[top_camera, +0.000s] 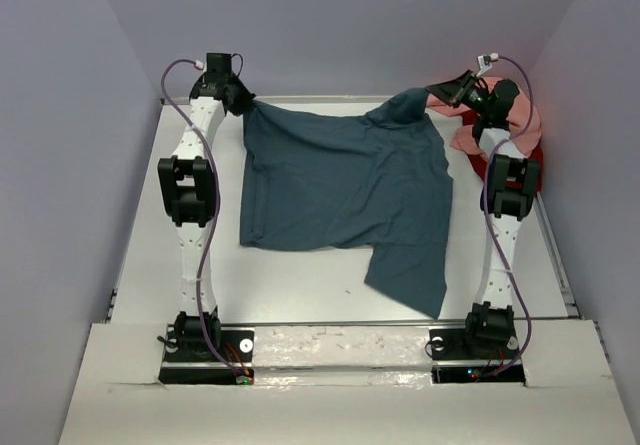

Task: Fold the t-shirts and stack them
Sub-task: Flatten out the tshirt, then fold the flattened tshirt in 1/3 of the way

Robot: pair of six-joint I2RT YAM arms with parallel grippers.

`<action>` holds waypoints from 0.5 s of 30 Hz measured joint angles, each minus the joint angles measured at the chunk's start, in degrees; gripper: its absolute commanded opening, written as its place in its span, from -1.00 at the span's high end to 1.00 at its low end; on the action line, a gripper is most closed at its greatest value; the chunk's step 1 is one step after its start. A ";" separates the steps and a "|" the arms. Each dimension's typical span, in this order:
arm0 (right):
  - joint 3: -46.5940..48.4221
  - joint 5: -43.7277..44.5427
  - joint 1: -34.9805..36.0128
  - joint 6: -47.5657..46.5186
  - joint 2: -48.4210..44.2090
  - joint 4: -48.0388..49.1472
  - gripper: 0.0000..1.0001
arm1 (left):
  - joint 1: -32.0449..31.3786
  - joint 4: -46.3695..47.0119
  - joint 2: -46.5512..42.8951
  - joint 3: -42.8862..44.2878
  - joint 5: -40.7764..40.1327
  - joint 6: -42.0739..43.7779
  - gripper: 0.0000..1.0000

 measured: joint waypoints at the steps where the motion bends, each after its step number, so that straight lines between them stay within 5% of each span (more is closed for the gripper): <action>1: 0.63 0.09 -0.33 0.02 0.00 -0.11 1.00 | 0.39 0.07 0.00 0.00 0.15 0.00 1.00; 15: 8.07 0.42 -2.45 1.55 1.05 -0.57 1.00 | 2.49 0.83 1.92 0.83 2.73 0.02 1.00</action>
